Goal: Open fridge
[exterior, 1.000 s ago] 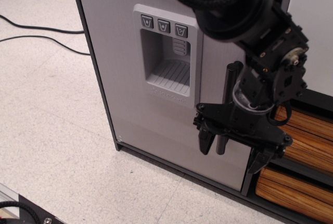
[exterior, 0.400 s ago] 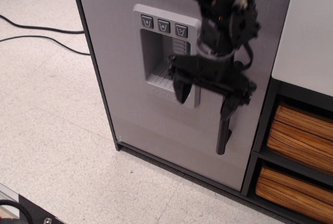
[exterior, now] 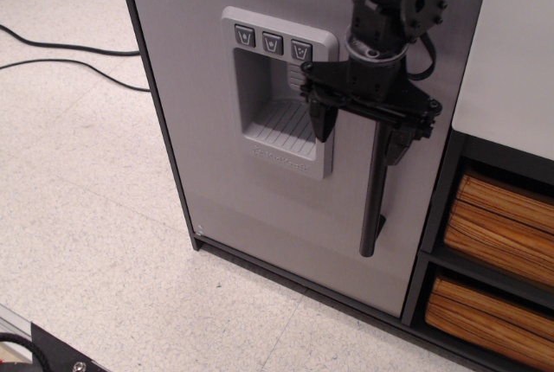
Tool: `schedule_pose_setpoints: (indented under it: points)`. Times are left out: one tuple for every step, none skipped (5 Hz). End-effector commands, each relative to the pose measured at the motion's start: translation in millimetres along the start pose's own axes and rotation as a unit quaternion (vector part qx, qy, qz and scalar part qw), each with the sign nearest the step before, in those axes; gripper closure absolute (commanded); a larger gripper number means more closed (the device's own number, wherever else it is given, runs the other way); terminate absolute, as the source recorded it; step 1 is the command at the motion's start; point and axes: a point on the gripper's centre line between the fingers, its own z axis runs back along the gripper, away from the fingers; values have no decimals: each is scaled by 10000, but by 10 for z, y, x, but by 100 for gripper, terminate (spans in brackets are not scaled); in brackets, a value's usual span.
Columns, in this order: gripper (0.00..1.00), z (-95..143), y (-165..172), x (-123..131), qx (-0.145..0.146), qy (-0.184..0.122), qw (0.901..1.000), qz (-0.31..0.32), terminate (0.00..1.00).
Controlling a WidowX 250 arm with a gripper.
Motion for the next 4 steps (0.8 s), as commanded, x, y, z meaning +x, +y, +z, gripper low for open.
schedule_pose_setpoints:
  points:
    - [0,105,-125,333,-42,-478,9988,46,0]
    - [0,61,-172,383,-22,-567,9983,-120,0]
    - [100,56,-201,378,-157,-632,9974,-292,0]
    - [100,53,-206,363,-163,-698,9969,-324,0]
